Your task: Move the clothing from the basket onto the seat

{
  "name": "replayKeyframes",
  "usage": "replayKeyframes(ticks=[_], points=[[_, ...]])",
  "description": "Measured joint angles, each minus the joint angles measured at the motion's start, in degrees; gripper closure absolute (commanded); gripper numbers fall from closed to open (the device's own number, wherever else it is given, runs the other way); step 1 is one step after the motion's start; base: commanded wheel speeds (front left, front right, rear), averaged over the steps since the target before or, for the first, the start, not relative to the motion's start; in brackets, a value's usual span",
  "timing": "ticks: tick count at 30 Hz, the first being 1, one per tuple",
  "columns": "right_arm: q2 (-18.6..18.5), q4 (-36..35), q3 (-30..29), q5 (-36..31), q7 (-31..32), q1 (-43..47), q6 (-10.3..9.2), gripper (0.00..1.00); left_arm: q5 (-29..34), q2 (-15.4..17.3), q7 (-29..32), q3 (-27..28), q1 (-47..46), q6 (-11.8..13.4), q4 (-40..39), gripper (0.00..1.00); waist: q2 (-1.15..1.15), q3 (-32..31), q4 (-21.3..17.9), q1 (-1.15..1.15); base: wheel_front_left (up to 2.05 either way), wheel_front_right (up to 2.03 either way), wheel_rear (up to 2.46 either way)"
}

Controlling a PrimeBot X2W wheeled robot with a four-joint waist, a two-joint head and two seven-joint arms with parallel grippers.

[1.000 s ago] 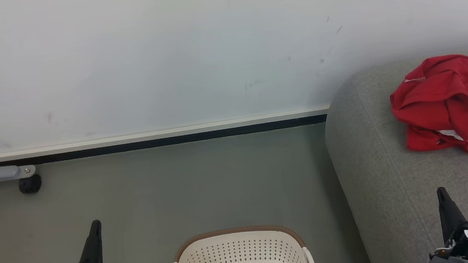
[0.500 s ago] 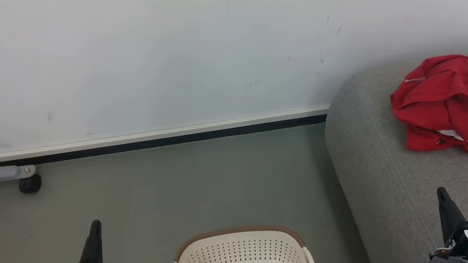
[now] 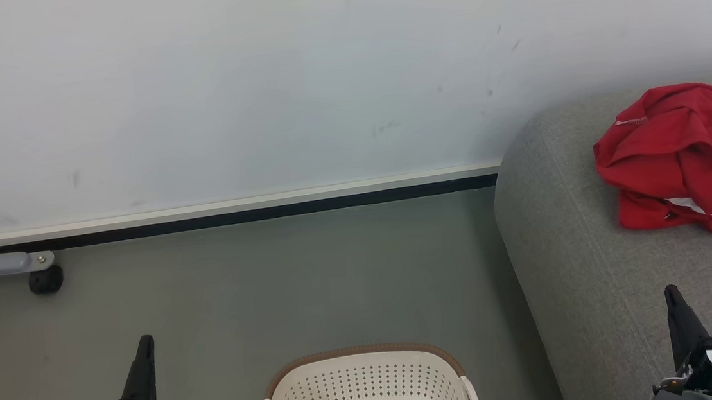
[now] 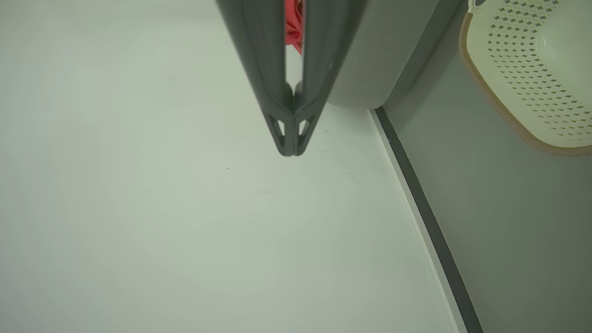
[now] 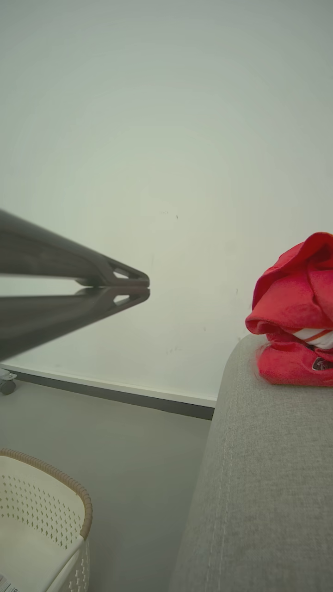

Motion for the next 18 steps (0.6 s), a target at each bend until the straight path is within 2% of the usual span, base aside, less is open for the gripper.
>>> replayKeyframes(ticks=[18], points=[[0.00, 0.03, 0.00, 0.00, 0.00, 0.00, 0.16, 1.00, 0.00, 0.00, 0.00, 0.00, 0.00, -0.01, 0.03, 1.00, 0.00, 0.00, 0.00, 0.00, 0.00, 0.00, 0.00]])
